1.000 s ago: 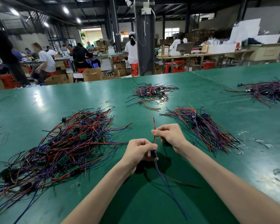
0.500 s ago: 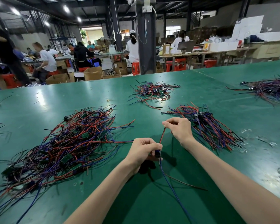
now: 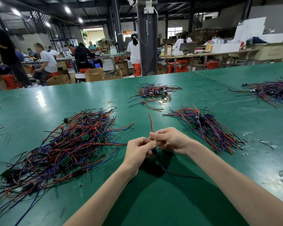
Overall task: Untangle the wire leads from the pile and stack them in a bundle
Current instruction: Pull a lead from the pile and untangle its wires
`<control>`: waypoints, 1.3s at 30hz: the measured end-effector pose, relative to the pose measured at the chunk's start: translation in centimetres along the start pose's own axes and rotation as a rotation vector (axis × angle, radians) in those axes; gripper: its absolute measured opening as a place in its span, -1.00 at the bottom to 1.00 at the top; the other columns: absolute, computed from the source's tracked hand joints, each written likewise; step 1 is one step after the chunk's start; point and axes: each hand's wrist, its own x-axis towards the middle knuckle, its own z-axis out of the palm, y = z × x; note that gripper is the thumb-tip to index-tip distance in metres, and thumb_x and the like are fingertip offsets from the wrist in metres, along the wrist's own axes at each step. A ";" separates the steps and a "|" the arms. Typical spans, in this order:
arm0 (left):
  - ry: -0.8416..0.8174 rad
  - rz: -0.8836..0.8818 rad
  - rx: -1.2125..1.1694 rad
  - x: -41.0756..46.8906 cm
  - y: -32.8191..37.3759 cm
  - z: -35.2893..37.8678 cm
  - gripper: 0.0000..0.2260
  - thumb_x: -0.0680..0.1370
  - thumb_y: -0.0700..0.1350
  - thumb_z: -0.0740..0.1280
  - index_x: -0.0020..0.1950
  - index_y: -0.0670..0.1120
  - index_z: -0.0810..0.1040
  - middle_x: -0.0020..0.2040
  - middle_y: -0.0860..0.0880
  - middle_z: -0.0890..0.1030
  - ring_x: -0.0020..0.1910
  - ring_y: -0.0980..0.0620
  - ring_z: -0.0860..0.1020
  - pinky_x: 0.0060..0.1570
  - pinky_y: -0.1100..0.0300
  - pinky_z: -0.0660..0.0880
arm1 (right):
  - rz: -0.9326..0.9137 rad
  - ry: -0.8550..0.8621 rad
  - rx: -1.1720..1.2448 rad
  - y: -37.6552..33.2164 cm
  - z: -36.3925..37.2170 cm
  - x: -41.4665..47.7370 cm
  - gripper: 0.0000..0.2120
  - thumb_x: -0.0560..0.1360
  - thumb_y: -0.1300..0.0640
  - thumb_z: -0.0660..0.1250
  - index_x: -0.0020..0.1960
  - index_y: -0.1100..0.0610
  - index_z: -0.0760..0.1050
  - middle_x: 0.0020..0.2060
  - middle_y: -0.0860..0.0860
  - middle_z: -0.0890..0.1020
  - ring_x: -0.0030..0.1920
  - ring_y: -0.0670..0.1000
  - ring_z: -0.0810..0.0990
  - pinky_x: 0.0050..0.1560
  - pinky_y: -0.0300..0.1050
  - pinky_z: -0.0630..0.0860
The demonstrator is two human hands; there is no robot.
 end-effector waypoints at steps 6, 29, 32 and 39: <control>0.003 0.014 0.011 0.2 -0.1 -0.2 -0.79 0.46 -0.33 0.39 -0.37 -0.14 0.59 -0.42 -0.11 0.45 -0.53 0.14 0.39 -0.31 0.18 0.41 | 0.005 -0.007 0.001 0.1 0.0 -0.1 -0.88 0.21 0.08 0.51 -0.35 0.13 0.63 -0.47 -0.03 0.55 -0.45 -0.14 0.43 -0.43 -0.36 0.42; -0.016 -0.069 0.006 0.3 0.4 0.3 -0.68 0.45 -0.39 0.34 -0.48 -0.19 0.41 -0.54 -0.05 0.39 -0.59 0.11 0.34 -0.47 0.18 0.53 | -0.336 0.469 -0.465 0.8 -0.8 1.4 -0.86 0.38 0.15 0.51 -0.29 0.20 0.64 -0.53 -0.03 0.49 -0.53 -0.16 0.31 -0.43 -0.34 0.29; -0.063 -0.084 0.017 0.1 0.5 0.3 -0.64 0.44 -0.40 0.34 -0.53 -0.16 0.42 -0.50 -0.09 0.40 -0.59 0.08 0.36 -0.47 0.19 0.53 | -0.341 0.541 -0.448 0.9 -1.7 1.6 -0.84 0.38 0.15 0.50 -0.36 0.11 0.62 -0.56 -0.05 0.46 -0.53 -0.12 0.28 -0.43 -0.27 0.28; -0.152 -0.107 0.051 -0.5 0.8 0.9 -0.55 0.45 -0.39 0.35 -0.60 -0.07 0.43 -0.39 -0.12 0.41 -0.57 0.08 0.39 -0.47 0.21 0.53 | -0.383 0.722 -0.516 0.8 -4.2 2.1 -0.89 0.38 0.13 0.51 -0.24 0.18 0.68 -0.49 -0.08 0.55 -0.37 -0.07 0.45 -0.18 -0.20 0.36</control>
